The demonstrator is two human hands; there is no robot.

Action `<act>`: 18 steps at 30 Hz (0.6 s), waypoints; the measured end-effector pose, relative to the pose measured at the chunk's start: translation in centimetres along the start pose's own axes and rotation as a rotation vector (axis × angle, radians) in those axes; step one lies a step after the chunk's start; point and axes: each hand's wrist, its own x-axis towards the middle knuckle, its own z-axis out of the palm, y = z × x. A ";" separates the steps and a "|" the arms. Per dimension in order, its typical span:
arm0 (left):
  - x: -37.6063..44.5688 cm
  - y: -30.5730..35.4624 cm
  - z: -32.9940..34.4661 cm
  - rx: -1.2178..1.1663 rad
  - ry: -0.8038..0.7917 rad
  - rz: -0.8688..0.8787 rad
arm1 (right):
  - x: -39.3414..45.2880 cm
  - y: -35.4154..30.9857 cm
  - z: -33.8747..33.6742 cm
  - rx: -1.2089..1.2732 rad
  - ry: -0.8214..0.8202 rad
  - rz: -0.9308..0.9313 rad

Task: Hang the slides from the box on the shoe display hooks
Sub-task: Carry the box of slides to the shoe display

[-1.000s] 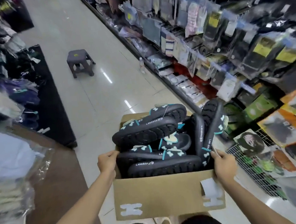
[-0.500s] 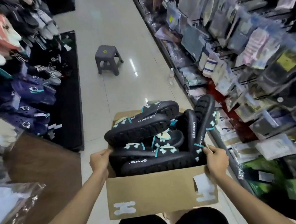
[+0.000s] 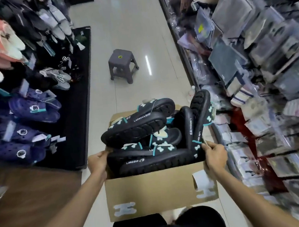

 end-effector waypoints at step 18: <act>19.6 20.2 14.7 -0.068 0.154 -0.045 | 27.7 -23.4 13.4 -0.090 -0.155 -0.097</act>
